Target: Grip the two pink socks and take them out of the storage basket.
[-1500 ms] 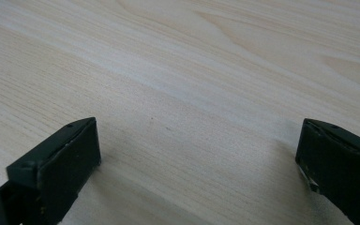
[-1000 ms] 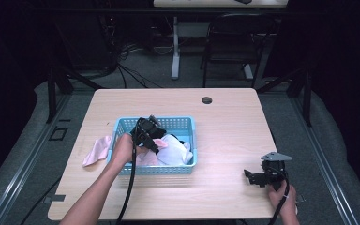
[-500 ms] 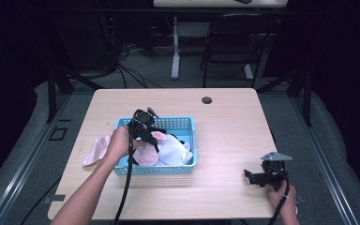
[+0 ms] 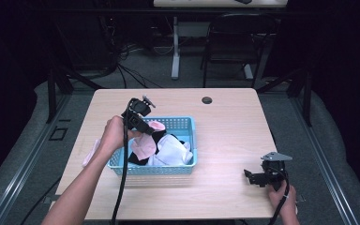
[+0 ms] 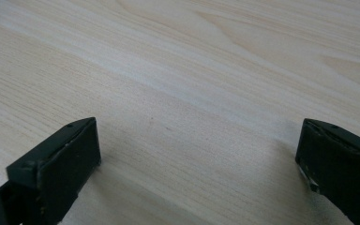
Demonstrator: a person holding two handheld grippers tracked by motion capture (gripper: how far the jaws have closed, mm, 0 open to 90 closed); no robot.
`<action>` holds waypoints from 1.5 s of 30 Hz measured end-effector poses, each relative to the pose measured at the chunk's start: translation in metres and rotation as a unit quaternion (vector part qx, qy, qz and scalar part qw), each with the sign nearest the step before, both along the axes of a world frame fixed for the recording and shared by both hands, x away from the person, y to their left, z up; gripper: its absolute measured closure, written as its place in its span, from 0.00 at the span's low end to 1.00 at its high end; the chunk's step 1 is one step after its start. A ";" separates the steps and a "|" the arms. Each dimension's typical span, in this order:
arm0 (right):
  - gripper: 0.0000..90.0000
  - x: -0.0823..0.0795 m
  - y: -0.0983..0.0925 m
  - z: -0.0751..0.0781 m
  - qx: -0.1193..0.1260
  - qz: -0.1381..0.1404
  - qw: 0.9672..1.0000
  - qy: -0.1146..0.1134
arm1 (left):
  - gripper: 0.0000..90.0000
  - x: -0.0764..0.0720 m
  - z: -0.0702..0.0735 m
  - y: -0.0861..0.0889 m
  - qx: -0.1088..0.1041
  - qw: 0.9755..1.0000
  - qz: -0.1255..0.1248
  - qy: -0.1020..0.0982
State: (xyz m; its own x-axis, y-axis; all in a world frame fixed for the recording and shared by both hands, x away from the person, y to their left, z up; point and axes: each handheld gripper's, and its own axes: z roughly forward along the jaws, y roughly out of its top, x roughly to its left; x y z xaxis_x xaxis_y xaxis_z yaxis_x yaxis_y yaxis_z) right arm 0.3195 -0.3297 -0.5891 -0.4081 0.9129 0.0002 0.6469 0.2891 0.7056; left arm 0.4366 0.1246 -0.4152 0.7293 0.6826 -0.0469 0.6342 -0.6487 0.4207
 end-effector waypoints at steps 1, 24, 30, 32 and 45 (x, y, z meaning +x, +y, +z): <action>0.00 0.000 0.000 0.000 0.000 0.000 1.000 0.000 | 0.86 0.000 0.000 0.000 0.000 1.000 0.000 0.000; 0.00 0.000 0.000 0.000 0.000 0.000 1.000 0.000 | 0.86 -0.005 0.055 0.038 0.021 0.999 0.022 -0.021; 0.00 0.000 0.000 0.000 0.001 0.000 1.000 0.000 | 0.86 -0.008 0.061 0.055 0.026 0.999 0.036 -0.021; 0.00 0.000 0.000 0.000 0.001 0.000 1.000 0.000 | 0.86 -0.009 0.063 0.064 0.031 0.998 0.045 -0.021; 0.00 0.000 0.000 0.000 0.001 0.000 1.000 0.000 | 0.85 -0.018 0.059 0.131 0.036 0.993 0.108 -0.015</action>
